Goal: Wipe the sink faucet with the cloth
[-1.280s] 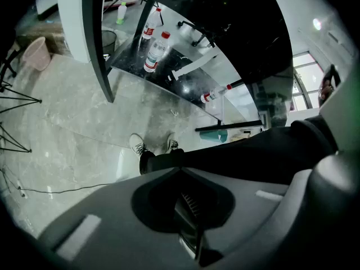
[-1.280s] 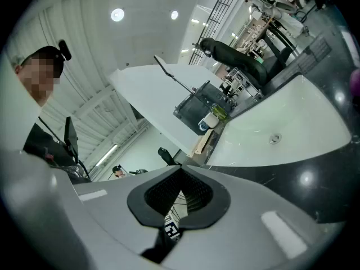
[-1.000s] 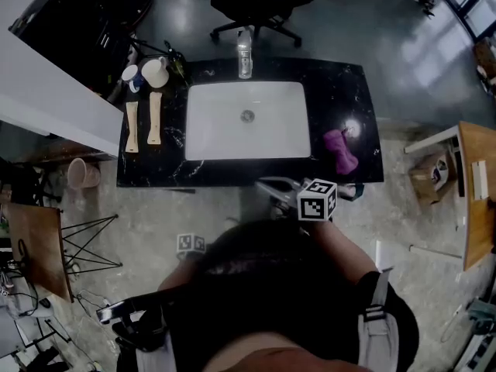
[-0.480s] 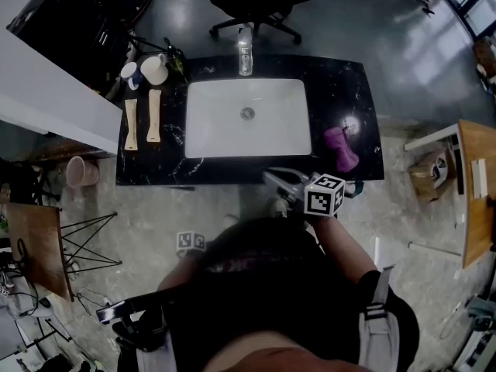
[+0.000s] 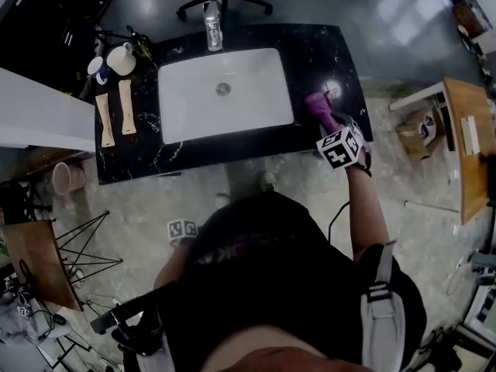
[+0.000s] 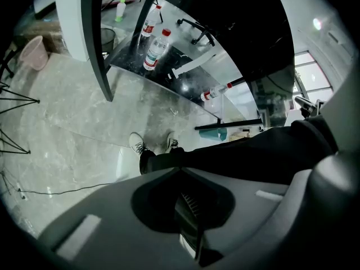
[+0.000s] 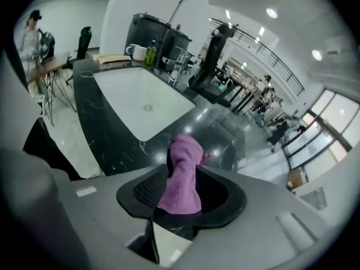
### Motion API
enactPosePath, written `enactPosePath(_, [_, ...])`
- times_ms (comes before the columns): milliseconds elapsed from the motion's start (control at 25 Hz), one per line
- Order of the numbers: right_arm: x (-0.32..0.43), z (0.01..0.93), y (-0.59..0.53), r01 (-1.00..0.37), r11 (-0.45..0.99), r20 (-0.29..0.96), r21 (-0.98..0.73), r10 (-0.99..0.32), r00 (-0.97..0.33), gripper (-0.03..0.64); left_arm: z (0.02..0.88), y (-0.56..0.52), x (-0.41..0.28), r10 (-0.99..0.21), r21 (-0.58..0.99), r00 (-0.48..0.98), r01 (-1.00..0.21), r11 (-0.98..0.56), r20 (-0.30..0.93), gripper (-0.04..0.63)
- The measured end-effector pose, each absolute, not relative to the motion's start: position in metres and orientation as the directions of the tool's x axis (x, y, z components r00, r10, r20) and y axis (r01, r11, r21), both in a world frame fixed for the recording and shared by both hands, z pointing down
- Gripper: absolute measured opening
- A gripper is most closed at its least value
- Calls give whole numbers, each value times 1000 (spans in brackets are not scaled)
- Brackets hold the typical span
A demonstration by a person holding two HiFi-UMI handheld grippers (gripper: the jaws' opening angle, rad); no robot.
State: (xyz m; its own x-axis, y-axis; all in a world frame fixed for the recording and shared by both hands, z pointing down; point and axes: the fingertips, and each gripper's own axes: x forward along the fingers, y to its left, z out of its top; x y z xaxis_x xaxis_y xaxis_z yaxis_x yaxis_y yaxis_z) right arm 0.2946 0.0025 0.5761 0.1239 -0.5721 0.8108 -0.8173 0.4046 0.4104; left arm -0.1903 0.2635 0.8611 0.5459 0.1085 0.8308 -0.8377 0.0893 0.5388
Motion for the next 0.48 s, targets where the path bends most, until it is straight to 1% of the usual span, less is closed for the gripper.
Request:
enactPosePath(80, [308,585,3,-880,353,841,317,-533,89,192,863,263,-190,101,543,549,-836,85,830,-8])
enactPosePath(160, [314,591,4,-919,304,854,252,-517,63,196,864,265,-190,99,549,554,-832,79,826,-8])
enactPosePath(320, [314,612,-3,-933,303,880,193,-474,28,195,864,269,-193,131,542,546,-838,71,827,-8])
enactPosePath(480, [317,621,-6,-948,270,887,171,-461,28,170,858,267,-192,132,557,561,-828,67,818,-8])
